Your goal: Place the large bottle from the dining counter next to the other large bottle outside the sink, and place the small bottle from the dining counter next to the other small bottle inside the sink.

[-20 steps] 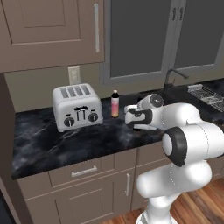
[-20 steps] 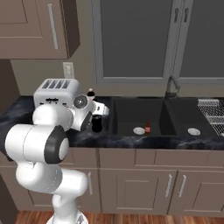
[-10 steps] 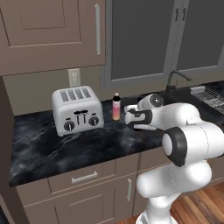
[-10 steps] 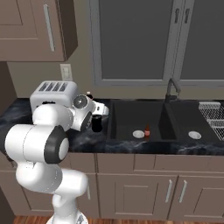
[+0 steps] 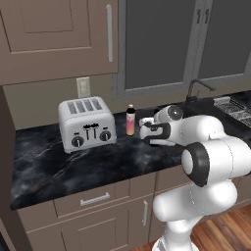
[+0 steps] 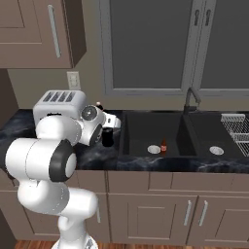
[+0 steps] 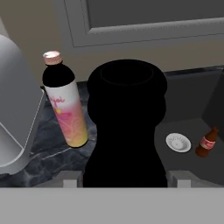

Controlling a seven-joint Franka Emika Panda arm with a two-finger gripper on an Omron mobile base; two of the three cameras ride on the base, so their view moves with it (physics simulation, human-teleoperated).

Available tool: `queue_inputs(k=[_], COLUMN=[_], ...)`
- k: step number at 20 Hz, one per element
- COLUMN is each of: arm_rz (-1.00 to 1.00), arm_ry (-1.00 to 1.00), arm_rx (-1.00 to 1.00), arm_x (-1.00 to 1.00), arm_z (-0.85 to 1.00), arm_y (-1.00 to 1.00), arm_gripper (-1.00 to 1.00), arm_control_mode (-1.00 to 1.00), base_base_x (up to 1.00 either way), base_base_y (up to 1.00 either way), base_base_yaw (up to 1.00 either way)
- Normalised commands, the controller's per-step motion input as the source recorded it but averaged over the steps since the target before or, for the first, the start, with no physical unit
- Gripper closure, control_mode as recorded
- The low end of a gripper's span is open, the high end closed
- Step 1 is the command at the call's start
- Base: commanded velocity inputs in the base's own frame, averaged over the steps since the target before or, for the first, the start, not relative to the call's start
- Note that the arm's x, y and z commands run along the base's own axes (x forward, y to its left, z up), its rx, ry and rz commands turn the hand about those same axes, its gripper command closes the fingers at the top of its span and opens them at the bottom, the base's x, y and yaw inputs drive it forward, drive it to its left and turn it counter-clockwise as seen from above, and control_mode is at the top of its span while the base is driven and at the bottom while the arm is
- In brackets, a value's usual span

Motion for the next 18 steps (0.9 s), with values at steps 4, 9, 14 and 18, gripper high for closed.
queue_inputs(k=[4, 9, 14, 18], arm_rz=[0.00, 0.00, 0.00, 0.00], arm_ry=[0.00, 0.00, 0.00, 0.00], arm_rx=[0.00, 0.00, 0.01, 0.03], arm_x=[0.00, 0.03, 0.10, 0.15], arm_z=[0.00, 0.00, 0.00, 0.00], arm_y=[0.00, 0.00, 0.00, 0.00], arm_gripper=[1.00, 1.00, 1.00, 1.00], arm_control_mode=[1.00, -1.00, -1.00, -1.00], base_base_x=[0.12, 0.04, 0.00, 0.00], base_base_y=[0.00, 0.00, 0.00, 0.00], base_base_yaw=[0.00, 0.00, 0.00, 0.00])
